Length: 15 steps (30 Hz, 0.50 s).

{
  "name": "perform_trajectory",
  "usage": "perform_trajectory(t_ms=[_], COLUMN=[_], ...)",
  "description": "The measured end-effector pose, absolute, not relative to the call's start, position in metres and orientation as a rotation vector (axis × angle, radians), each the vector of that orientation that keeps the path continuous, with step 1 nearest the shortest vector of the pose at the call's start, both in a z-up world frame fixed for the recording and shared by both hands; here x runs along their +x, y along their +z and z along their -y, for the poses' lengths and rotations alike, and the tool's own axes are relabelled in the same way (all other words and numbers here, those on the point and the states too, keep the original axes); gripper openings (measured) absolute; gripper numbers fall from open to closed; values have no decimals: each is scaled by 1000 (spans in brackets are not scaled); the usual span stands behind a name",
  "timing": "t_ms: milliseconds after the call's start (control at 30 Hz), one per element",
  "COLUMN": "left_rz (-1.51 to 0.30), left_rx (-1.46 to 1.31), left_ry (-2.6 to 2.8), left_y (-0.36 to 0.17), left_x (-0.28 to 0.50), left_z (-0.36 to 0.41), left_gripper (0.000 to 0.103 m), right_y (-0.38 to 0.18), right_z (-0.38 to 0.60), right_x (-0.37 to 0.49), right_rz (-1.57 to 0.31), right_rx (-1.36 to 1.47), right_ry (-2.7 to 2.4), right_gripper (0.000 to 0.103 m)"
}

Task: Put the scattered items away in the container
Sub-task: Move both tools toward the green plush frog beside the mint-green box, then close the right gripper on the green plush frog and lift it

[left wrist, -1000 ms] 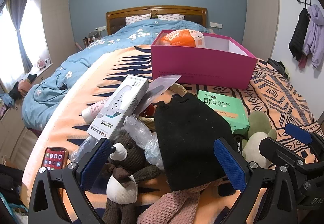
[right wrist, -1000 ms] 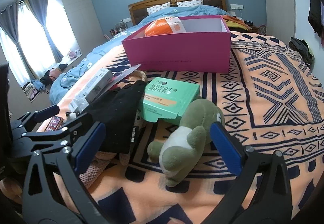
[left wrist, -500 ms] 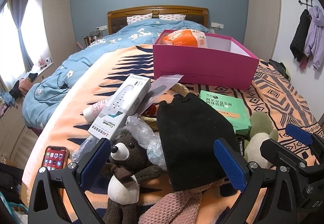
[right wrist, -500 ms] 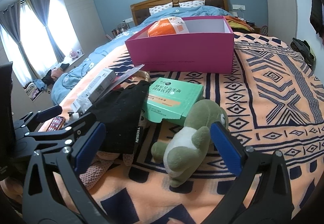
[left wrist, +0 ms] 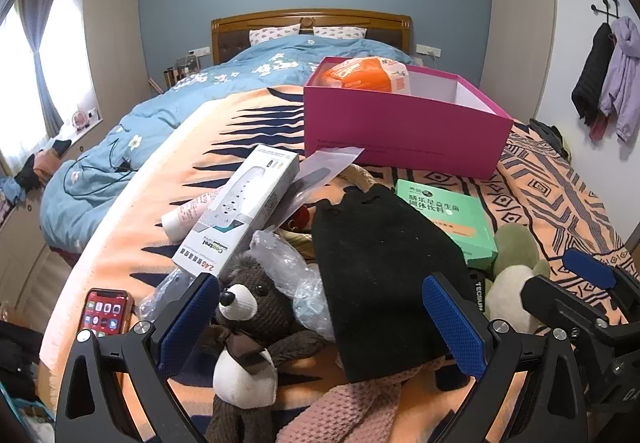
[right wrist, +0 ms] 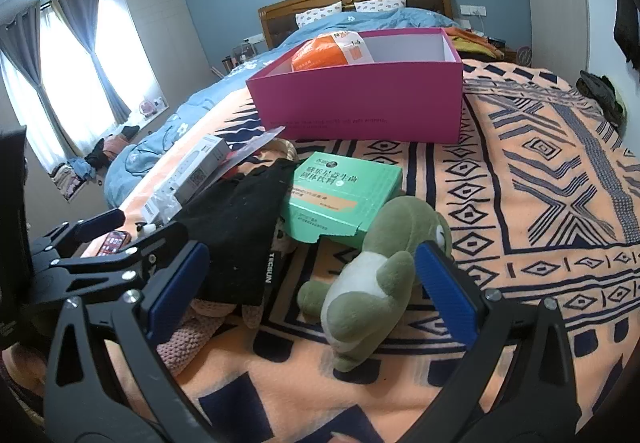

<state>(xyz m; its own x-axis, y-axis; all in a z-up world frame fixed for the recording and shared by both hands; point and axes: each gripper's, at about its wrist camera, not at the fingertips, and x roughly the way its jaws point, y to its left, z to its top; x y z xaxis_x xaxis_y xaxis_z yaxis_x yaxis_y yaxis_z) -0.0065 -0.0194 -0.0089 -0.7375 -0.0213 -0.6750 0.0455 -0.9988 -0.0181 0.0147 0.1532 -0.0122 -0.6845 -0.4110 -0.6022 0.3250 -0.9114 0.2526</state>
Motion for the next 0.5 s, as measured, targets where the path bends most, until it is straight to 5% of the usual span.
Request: perform_trajectory(t_ms=[500], left_rz=[-1], left_rx=[1113], left_ry=[-3032], left_y=[-4], left_x=[-10], left_z=[0], left_gripper=[103], right_y=[-32], right_z=[-184], right_x=[-5], right_rz=[275], right_rx=[1094], right_ry=[-2555], right_gripper=[103])
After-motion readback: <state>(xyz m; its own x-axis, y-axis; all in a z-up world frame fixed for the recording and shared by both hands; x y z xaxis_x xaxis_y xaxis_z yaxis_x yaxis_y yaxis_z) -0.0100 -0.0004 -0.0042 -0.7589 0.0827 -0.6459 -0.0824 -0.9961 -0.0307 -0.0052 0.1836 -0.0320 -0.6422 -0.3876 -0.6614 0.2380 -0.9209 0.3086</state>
